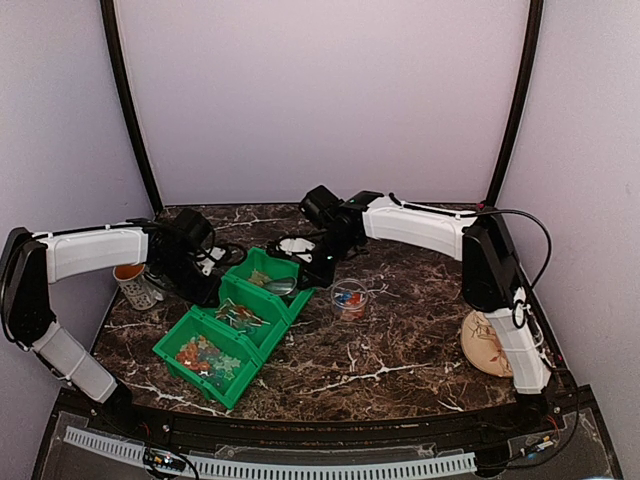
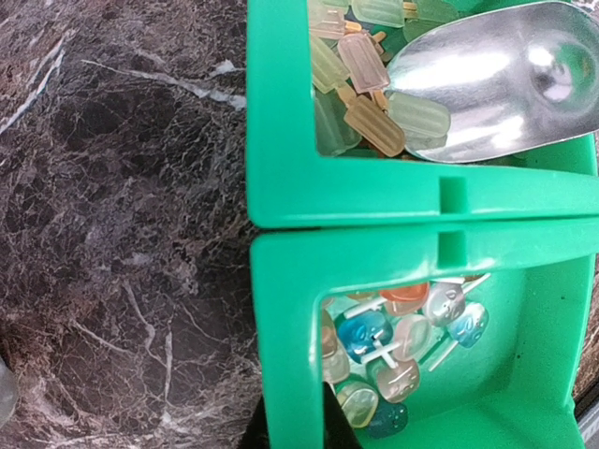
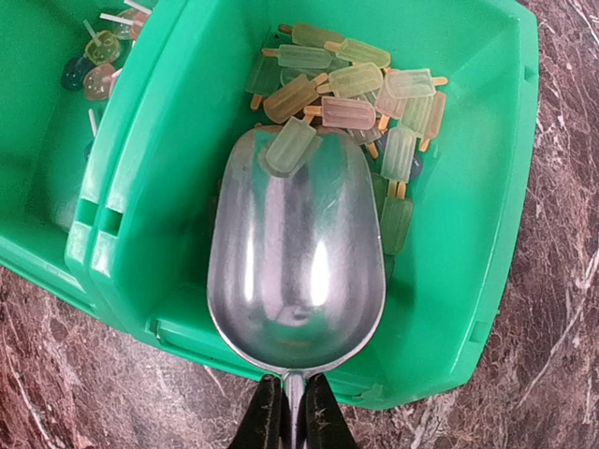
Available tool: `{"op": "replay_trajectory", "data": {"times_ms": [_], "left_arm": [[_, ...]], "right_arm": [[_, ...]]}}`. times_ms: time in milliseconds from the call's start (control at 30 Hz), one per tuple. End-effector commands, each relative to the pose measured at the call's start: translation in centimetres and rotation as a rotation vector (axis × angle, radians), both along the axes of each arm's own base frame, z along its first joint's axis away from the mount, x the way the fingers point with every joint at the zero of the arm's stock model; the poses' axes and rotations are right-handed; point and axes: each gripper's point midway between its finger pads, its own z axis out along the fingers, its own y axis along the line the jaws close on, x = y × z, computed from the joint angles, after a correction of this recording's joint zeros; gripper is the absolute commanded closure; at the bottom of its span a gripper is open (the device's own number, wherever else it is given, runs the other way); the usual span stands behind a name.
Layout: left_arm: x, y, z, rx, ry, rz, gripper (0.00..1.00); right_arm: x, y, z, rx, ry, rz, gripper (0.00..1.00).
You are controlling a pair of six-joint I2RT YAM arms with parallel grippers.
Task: Pack the candies
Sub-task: Scoop the fake candies from the storage box.
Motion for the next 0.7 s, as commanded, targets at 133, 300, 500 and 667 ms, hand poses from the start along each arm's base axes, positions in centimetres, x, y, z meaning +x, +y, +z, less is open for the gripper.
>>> {"op": "replay_trajectory", "data": {"times_ms": [133,300,500,667], "left_arm": [[2.4,-4.7,5.3,-0.186,-0.199,-0.117,1.00],[2.4,-4.7,5.6,-0.192,-0.207,-0.117,1.00],[2.1,-5.4,6.4,-0.242,-0.218,-0.137,1.00],[2.2,-5.1,6.3,-0.226,-0.223,-0.123,1.00]], "right_arm": [[-5.9,-1.1,-6.5,-0.241,0.085,0.154,1.00],[-5.3,-2.1,-3.3,-0.219,-0.016,0.191,1.00],[-4.2,1.1,-1.0,0.054,0.090,0.111,1.00],[-2.2,2.2,-1.9,0.114,0.141,-0.136,1.00]]}}
